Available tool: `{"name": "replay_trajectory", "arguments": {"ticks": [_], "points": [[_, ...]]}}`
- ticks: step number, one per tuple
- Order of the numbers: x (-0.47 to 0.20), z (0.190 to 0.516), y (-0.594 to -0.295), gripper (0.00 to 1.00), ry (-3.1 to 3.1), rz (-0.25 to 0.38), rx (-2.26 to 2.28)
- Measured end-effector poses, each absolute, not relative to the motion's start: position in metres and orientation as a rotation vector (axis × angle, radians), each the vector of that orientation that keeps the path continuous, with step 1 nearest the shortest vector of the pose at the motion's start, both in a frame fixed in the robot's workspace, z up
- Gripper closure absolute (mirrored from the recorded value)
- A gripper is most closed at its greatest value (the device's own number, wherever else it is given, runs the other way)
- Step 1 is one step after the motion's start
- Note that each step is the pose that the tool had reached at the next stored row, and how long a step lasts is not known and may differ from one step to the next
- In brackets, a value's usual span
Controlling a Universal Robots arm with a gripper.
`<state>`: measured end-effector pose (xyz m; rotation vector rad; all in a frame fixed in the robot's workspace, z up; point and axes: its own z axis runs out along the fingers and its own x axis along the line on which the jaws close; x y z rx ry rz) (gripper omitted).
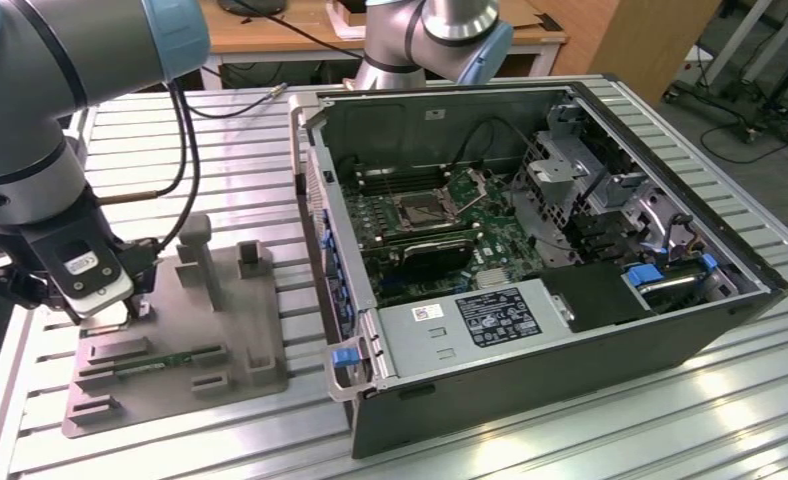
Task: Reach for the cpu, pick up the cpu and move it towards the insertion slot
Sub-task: 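Pick up the cpu and move it towards the insertion slot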
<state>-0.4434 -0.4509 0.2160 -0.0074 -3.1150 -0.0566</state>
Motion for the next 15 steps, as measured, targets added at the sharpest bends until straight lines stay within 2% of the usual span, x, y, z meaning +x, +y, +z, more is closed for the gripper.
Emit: {"name": "replay_trajectory", "arguments": {"ticks": [15], "points": [[-0.4434, 0.2233, -0.4509, 0.45, -3.115, -0.056, -0.008]]}}
